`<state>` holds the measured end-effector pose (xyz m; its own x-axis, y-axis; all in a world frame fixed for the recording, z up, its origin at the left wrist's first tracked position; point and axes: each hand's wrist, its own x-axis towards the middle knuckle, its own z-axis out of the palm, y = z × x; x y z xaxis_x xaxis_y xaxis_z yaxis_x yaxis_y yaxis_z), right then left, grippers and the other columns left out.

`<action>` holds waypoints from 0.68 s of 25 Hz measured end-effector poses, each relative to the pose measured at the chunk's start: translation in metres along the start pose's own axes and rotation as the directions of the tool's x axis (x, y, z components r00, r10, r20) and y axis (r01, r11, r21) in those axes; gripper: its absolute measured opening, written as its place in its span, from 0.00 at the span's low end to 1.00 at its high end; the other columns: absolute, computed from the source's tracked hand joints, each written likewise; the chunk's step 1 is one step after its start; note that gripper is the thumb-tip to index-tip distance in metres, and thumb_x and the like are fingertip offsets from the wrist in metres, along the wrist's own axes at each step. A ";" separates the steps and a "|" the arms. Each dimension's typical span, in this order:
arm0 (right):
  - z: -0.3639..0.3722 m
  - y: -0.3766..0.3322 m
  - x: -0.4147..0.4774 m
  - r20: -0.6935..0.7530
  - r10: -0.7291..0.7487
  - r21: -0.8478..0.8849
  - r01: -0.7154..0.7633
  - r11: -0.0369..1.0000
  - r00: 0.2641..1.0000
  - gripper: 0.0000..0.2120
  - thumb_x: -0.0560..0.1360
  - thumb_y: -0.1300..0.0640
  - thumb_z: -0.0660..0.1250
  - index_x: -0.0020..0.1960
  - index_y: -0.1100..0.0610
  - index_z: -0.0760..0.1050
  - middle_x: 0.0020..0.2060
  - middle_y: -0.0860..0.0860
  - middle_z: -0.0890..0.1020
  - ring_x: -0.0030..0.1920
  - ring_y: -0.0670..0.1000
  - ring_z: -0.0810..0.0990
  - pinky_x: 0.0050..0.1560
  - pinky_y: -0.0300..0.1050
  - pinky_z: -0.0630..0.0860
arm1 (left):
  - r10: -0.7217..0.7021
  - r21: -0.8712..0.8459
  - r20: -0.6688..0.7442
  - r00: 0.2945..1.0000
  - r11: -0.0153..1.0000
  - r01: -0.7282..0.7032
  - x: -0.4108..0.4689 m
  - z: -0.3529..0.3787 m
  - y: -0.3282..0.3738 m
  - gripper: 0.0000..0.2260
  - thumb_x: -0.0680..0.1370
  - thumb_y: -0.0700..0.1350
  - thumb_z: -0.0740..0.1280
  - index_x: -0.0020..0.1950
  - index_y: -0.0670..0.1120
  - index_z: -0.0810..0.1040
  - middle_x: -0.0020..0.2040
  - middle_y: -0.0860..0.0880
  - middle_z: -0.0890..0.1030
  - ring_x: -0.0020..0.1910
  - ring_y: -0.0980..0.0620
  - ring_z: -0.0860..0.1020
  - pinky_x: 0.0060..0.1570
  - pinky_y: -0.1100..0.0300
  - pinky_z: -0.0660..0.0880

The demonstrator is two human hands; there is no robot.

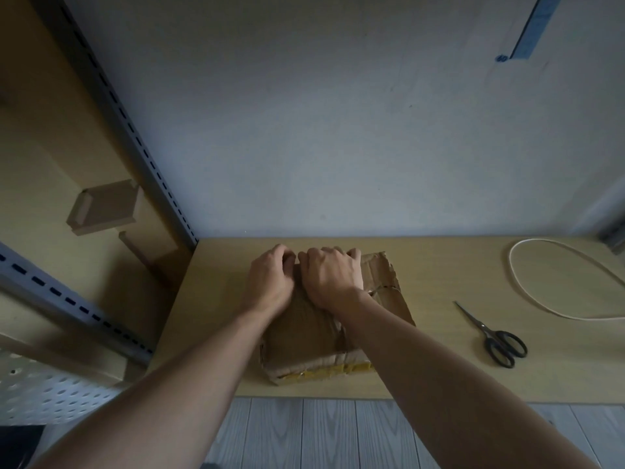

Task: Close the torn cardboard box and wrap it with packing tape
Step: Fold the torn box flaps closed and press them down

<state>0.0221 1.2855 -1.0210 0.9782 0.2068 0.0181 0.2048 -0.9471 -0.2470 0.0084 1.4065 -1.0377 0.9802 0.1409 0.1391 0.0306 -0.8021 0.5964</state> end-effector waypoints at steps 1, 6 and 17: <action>0.002 0.000 0.000 0.014 -0.021 -0.007 0.021 1.000 1.000 0.20 0.82 0.46 0.47 0.47 0.53 0.75 0.47 0.53 0.82 0.52 0.57 0.77 0.58 0.59 0.63 | 0.030 0.005 0.005 1.000 1.000 -0.030 -0.002 0.000 -0.003 0.09 0.83 0.41 0.61 0.56 0.41 0.80 0.53 0.40 0.82 0.52 0.39 0.79 0.48 0.52 0.70; 0.011 0.000 -0.011 0.034 -0.213 -0.094 0.216 0.972 0.976 0.19 0.81 0.44 0.49 0.61 0.53 0.70 0.59 0.57 0.77 0.61 0.60 0.72 0.61 0.64 0.62 | -0.178 -0.088 -0.098 0.979 0.982 0.170 -0.006 0.007 -0.019 0.12 0.85 0.44 0.57 0.56 0.39 0.77 0.53 0.37 0.79 0.52 0.36 0.77 0.48 0.49 0.71; -0.004 0.010 -0.009 0.016 -0.109 0.001 0.109 0.994 0.994 0.14 0.81 0.48 0.54 0.58 0.53 0.74 0.55 0.54 0.80 0.59 0.58 0.74 0.60 0.56 0.68 | -0.433 0.042 0.095 0.896 0.901 0.431 0.002 0.004 0.008 0.19 0.84 0.54 0.56 0.59 0.41 0.79 0.60 0.38 0.80 0.58 0.37 0.78 0.51 0.53 0.71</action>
<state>0.0151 1.2735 -1.0202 0.9494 0.3128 0.0294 0.3103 -0.9186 -0.2446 0.0119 1.3980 -1.0361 0.8840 0.4186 -0.2083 0.4582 -0.6869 0.5641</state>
